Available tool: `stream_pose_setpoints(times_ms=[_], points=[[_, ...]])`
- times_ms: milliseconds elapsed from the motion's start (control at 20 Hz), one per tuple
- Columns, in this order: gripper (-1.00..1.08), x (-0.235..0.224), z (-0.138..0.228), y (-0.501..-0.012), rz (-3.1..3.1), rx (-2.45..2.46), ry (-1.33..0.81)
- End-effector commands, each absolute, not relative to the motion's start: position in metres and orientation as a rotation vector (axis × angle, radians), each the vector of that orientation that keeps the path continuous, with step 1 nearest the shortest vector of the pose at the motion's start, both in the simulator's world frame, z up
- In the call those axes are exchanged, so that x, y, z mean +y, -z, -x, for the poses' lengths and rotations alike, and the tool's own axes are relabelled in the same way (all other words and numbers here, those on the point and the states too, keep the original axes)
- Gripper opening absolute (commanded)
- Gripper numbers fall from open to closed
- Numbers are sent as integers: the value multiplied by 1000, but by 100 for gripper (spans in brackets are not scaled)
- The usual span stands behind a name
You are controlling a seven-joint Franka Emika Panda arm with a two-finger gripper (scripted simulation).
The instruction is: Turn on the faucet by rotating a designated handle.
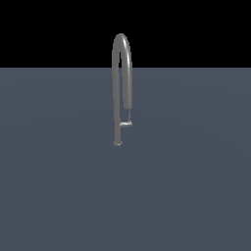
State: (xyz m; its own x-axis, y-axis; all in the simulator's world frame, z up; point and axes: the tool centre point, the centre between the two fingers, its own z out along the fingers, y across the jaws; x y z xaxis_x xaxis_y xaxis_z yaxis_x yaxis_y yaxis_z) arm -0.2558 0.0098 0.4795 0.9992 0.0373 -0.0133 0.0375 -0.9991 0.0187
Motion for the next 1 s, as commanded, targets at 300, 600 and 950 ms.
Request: stream_pose_setpoints(times_ms=[300,600,950], points=[[-100,10,256,-488,-3138,48,-13],[-100,9,256,-513,-3187,18,-108],[-100,1,258,-559,-3298,-50,-279]])
